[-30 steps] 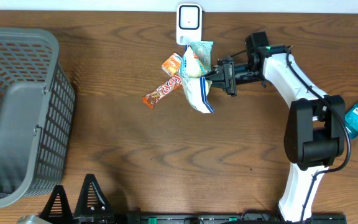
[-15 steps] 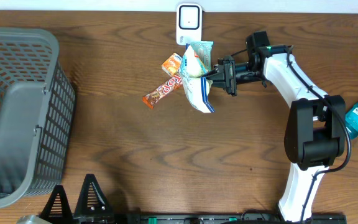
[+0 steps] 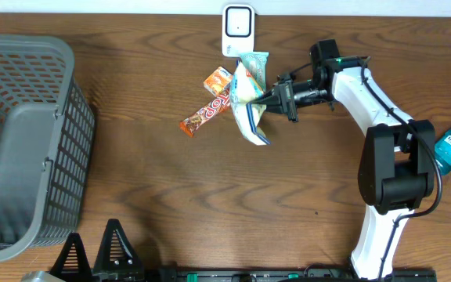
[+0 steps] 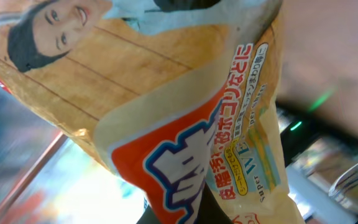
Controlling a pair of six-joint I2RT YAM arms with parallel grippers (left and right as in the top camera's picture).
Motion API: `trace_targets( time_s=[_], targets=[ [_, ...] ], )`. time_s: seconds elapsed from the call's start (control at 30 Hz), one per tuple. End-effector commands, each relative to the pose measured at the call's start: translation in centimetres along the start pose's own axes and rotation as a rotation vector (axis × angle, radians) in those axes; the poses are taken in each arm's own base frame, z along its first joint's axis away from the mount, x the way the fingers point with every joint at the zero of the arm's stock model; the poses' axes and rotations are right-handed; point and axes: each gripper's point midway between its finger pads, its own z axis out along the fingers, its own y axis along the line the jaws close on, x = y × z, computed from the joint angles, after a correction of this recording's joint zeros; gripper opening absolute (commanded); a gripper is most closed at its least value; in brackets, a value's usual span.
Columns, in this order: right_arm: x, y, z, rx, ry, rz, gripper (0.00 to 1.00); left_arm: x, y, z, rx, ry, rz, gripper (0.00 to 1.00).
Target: Scan the item barcode
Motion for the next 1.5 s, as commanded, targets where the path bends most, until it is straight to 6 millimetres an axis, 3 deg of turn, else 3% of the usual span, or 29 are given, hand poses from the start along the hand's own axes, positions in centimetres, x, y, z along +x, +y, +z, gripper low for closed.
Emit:
trace_targets(
  time_s=[0.0, 0.13, 0.23, 0.3, 0.43, 0.47, 0.57, 0.8, 0.87, 1.2, 1.37, 1.47],
  targets=[
    [-3.2, -3.0, 0.1, 0.189, -0.189, -0.108, 0.01, 0.0, 0.0, -0.1, 0.002, -0.006, 0.001, 0.98],
    [-2.1, -1.5, 1.4, 0.148, -0.111, -0.381, 0.01, 0.0, 0.0, -0.1, 0.002, -0.006, 0.001, 0.98],
    [0.5, 0.8, 3.4, 0.031, 0.022, -0.643, 0.01, 0.0, 0.0, -0.1, 0.001, -0.006, 0.001, 0.98],
    [1.2, 1.1, 4.7, 0.031, 0.046, -0.763, 0.01, 0.0, 0.0, -0.1, 0.001, -0.006, 0.004, 0.98],
    [-0.8, 1.0, 6.4, 0.138, -0.05, -0.916, 0.01, -0.2, 0.3, -0.1, -0.016, -0.017, 0.003, 0.98],
    [-2.0, 1.4, 6.7, 0.177, -0.112, -0.974, 0.01, -0.3, 0.5, -0.1, -0.03, -0.026, 0.003, 0.98],
    [-2.8, 2.8, 7.0, 0.176, -0.164, -1.063, 0.01, -0.4, 0.7, -0.1, -0.037, -0.031, 0.003, 0.98],
    [-6.6, 7.7, 5.3, 0.239, -0.467, -1.201, 0.01, -0.1, 1.4, 0.5, -0.065, -0.025, -0.006, 0.98],
    [-7.5, 10.4, 4.1, 0.257, -0.599, -1.258, 0.01, 0.0, 1.8, 0.9, -0.086, -0.033, -0.01, 0.98],
    [-8.4, 19.4, -0.1, 0.188, -1.033, -1.428, 0.01, -0.5, 2.5, 1.1, -0.154, -0.084, -0.017, 0.98],
    [-9.0, 21.4, -0.5, 0.101, -1.105, -1.431, 0.01, -0.6, 2.7, 1.2, -0.172, -0.096, -0.027, 0.98],
    [-9.6, 20.4, 1.5, 0.098, -1.018, -1.41, 0.01, -0.6, 2.8, 1.2, -0.178, -0.1, -0.027, 0.98]
  ],
)
